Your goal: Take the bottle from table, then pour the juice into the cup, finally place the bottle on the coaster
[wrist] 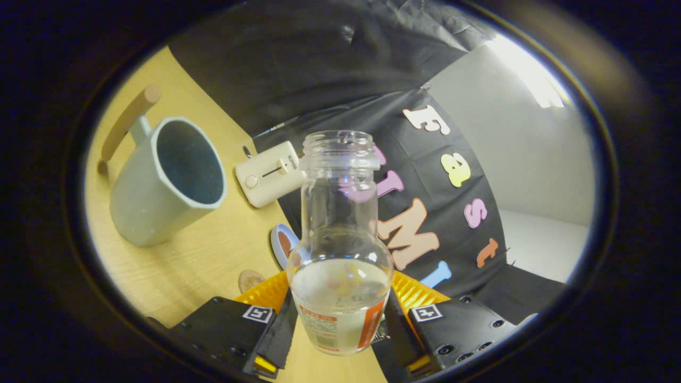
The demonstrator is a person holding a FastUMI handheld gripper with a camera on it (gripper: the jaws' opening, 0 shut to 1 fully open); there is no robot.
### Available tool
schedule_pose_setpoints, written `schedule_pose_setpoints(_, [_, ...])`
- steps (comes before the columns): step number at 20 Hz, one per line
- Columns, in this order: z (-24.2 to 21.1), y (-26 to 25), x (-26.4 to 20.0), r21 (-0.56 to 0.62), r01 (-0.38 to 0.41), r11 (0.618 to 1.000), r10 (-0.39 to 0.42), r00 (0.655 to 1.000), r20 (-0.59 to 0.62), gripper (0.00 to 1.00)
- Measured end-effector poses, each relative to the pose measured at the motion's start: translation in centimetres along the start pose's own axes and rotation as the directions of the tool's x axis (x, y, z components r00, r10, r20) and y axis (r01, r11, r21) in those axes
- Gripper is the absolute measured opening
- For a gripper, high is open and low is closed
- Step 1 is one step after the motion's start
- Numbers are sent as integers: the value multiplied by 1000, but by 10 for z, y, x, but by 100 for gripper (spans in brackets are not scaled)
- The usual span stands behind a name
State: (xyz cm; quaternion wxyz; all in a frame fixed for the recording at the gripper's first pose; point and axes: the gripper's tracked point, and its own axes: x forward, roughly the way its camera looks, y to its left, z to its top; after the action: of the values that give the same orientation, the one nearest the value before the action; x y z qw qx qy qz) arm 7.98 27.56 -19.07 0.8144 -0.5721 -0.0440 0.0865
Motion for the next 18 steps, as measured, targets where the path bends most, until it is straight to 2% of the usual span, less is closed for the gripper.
schedule_pose_setpoints(11, [1, 5, 0, -193, 42, 980, -37, 999, 30, 79])
schedule_pose_setpoints(18, [1, 9, 0, -246, 51, 968, -43, 998, 38, 79])
